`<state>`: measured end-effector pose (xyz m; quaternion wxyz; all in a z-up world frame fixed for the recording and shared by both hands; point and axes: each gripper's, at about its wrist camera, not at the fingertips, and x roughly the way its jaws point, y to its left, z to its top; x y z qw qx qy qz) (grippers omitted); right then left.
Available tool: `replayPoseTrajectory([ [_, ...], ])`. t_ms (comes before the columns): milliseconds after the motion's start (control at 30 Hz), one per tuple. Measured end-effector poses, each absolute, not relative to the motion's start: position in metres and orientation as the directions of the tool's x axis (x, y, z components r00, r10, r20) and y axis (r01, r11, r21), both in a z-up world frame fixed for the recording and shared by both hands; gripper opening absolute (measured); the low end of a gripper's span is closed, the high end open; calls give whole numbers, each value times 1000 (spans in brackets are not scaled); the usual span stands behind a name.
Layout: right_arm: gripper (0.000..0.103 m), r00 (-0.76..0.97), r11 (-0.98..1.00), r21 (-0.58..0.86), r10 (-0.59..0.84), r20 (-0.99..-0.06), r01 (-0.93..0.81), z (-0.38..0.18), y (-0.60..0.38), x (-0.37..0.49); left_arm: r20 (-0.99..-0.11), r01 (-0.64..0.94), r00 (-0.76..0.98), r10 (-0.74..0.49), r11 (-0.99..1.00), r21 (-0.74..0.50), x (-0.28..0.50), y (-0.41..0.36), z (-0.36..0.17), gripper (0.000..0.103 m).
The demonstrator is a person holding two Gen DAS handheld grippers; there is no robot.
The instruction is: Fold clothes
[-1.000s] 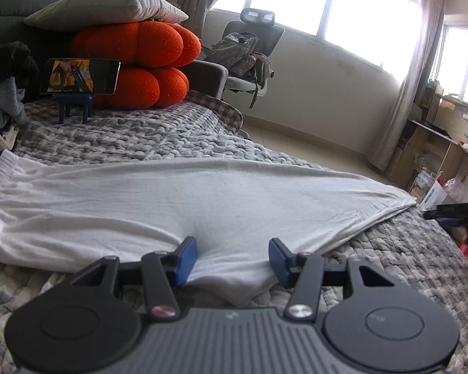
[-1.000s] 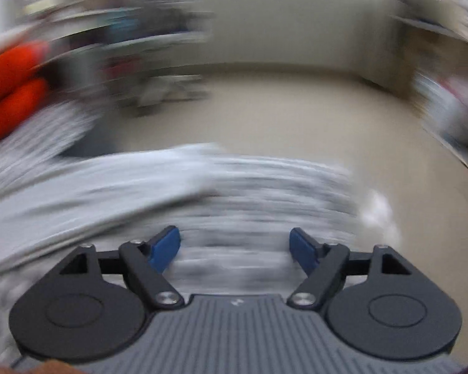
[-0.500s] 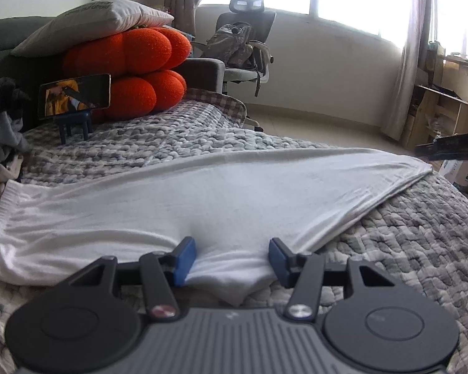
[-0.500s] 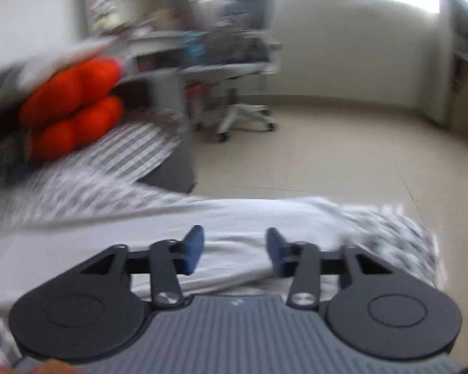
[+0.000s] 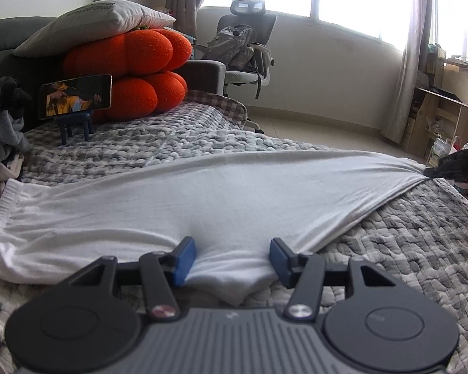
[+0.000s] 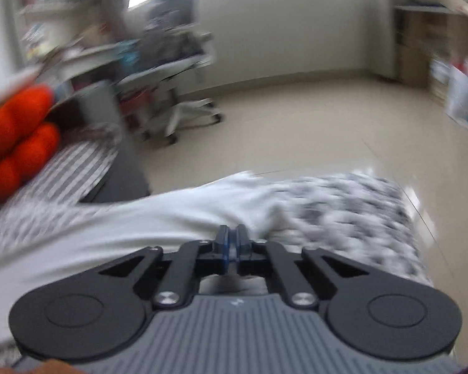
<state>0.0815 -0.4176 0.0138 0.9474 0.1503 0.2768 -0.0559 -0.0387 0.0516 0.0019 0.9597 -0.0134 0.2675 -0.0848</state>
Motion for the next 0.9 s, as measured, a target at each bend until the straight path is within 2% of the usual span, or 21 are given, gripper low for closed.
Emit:
replayPoseTrajectory([
  [33,0,835,935,253,-75,-544,249,13,-422,78,-511,155,843,-170,985,-72,-39,52,2,55],
  [67,11,827,918,252,-127,-547,307,12,-427,75,-510,155,843,-170,985,-73,-39,52,2,55],
  [100,6,819,900,259,-161,-551,351,13,-433,72,-510,154,843,-170,985,-73,-39,52,2,55],
  [233,4,818,864,298,-197,-541,405,14,-448,61,-510,155,843,-170,985,-73,-39,52,1,55],
  [267,6,820,859,309,-198,-537,409,14,-451,59,-510,155,843,-170,985,-73,-39,52,1,55],
  [300,15,823,853,319,-199,-532,413,14,-453,56,-510,155,843,-171,985,-74,-39,52,1,55],
  [400,30,839,838,363,-186,-512,408,14,-458,50,-509,155,843,-173,985,-78,-39,53,1,55],
  [500,37,857,840,393,-150,-493,374,14,-454,52,-510,154,843,-172,985,-78,-39,53,1,55],
  [900,37,878,817,470,-89,-470,334,17,-457,57,-508,153,844,-169,985,-73,-39,51,1,55],
])
